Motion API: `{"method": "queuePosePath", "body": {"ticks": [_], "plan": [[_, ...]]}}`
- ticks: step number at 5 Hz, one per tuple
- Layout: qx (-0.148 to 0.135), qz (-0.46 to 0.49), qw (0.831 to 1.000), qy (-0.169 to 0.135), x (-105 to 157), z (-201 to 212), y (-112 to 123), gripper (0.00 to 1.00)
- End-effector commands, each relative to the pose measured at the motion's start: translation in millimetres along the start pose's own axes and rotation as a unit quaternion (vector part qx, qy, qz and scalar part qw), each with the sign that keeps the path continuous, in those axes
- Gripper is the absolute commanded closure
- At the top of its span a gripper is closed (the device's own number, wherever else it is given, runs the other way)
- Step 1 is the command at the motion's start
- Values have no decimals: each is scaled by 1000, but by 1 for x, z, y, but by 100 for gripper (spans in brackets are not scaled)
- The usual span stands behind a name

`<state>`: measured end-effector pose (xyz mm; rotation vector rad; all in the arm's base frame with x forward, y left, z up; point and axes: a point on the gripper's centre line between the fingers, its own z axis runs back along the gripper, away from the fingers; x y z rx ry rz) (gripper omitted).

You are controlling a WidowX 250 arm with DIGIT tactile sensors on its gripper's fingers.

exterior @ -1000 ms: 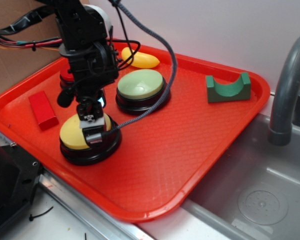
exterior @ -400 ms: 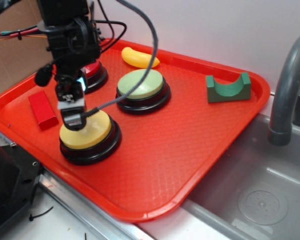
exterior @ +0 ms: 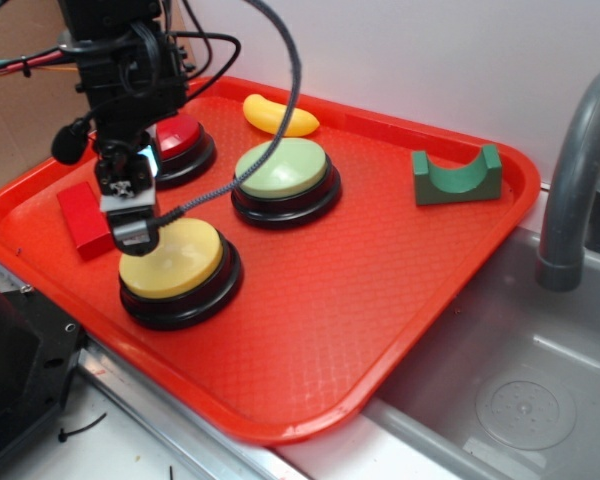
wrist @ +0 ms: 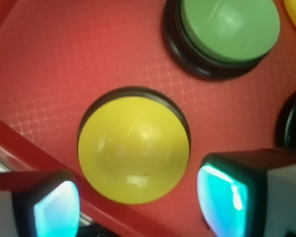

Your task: Push the yellow button.

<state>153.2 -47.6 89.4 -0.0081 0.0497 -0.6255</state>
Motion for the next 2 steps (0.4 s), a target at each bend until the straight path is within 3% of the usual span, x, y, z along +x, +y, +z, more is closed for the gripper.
{"method": "queuePosePath", "body": {"ticks": [1, 2], "plan": [[20, 7, 999, -33, 6, 25, 1, 0], [21, 8, 999, -32, 6, 27, 2, 0]]}}
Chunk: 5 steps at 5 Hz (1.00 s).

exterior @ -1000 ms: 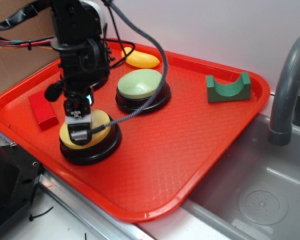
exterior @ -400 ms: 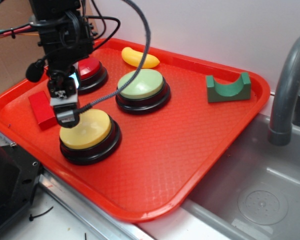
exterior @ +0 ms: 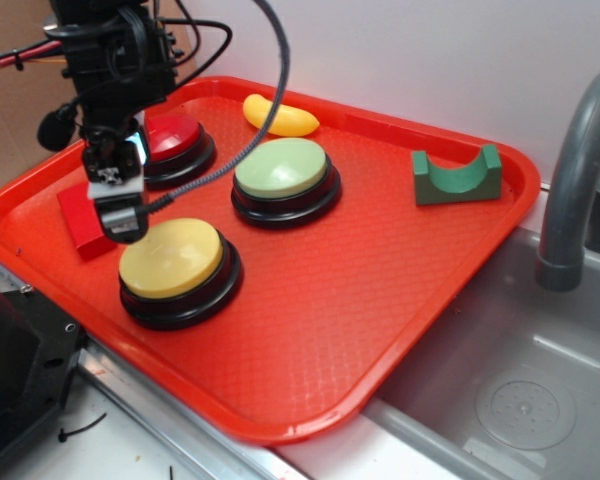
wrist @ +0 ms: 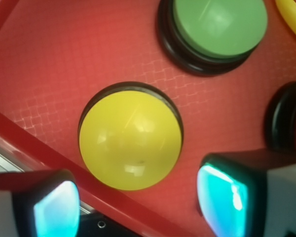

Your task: Push the yellow button.

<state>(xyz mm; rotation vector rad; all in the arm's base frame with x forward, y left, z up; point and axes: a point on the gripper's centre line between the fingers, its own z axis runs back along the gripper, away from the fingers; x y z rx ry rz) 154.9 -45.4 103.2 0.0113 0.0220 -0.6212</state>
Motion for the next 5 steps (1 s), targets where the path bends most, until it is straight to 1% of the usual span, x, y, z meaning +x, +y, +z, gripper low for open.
{"method": "queuePosePath", "body": {"ticks": [1, 5], "plan": [[12, -5, 1000, -20, 16, 19, -4, 0], [1, 3, 1000, -8, 17, 30, -5, 0]]}}
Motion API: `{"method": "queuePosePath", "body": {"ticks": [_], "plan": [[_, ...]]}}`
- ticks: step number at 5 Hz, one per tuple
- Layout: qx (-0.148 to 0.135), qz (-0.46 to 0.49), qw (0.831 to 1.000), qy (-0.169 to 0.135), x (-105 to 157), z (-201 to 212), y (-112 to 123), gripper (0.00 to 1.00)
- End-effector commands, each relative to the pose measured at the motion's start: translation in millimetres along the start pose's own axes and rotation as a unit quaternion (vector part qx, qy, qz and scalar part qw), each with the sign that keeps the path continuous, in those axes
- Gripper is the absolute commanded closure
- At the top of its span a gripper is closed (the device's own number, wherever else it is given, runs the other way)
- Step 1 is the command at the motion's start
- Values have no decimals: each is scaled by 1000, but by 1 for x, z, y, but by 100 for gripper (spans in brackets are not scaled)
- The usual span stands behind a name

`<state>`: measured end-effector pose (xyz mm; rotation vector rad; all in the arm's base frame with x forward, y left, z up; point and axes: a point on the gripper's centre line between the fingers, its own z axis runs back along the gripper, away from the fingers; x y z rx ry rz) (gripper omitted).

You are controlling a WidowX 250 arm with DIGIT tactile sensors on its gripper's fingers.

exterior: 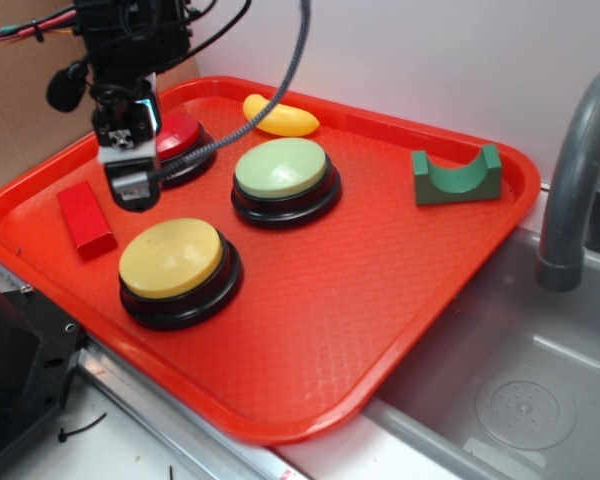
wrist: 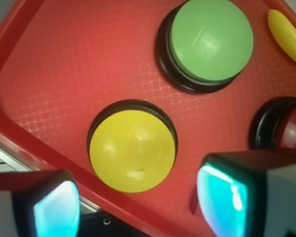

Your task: Push the yellow button.

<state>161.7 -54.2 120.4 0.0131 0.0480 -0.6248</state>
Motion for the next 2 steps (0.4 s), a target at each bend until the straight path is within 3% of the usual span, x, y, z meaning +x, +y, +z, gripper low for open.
{"method": "queuePosePath", "body": {"ticks": [1, 2], "plan": [[3, 2, 1000, -23, 6, 17, -4, 0], [7, -4, 999, -36, 3, 31, -8, 0]]}}
